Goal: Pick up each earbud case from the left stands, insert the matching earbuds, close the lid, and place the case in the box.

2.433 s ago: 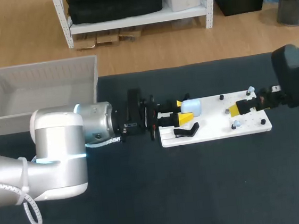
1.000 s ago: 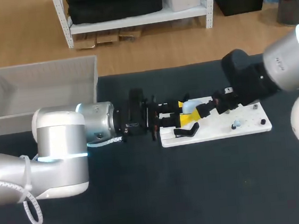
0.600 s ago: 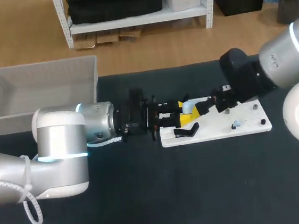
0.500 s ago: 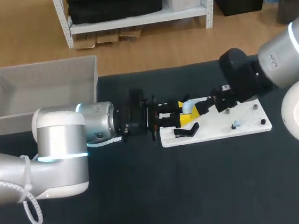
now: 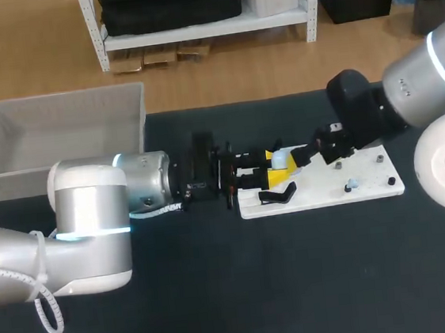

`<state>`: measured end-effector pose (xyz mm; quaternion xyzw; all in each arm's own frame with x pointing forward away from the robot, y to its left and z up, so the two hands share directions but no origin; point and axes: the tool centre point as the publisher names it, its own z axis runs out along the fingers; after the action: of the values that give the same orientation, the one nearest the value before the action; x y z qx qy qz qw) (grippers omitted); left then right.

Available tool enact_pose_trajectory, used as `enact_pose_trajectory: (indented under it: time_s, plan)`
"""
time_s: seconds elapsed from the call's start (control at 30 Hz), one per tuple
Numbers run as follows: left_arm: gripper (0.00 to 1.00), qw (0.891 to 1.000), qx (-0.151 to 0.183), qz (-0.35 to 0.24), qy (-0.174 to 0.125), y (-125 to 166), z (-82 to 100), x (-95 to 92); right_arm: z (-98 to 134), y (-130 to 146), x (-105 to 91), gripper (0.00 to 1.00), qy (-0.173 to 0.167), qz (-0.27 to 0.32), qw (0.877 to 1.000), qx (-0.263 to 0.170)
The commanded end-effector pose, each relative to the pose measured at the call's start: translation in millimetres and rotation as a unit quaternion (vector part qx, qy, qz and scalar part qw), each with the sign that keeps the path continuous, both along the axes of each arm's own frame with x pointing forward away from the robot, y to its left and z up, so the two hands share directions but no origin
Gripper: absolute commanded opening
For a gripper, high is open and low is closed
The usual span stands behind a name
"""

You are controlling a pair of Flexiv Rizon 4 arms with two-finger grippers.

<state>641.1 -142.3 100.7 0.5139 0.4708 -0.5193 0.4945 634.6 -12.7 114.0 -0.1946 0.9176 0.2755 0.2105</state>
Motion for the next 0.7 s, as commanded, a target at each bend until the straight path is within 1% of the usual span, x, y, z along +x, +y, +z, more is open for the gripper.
enact_pose_trajectory:
  time_s: [0.03, 0.27, 0.53, 0.7]
  plan:
    - [0.00, 1.000, -0.001, -0.001, 0.000, 0, -0.9, 0.7, 0, -1, 1.6, 1.00, -0.001, -0.004, 1.000, -0.001]
    - [0.00, 1.000, -0.001, -0.001, 0.000, 0, -0.9, 0.7, 4, -3, 5.3, 1.00, -0.005, -0.010, 1.000, -0.002]
    - [0.00, 1.000, -0.001, -0.001, 0.000, 0, -0.9, 0.7, 26, -5, 10.2, 1.00, -0.031, -0.010, 0.999, 0.001]
    - [0.00, 1.000, -0.001, -0.001, 0.000, 0, -0.9, 0.7, 40, -20, 18.8, 1.00, -0.056, -0.010, 0.998, -0.030]
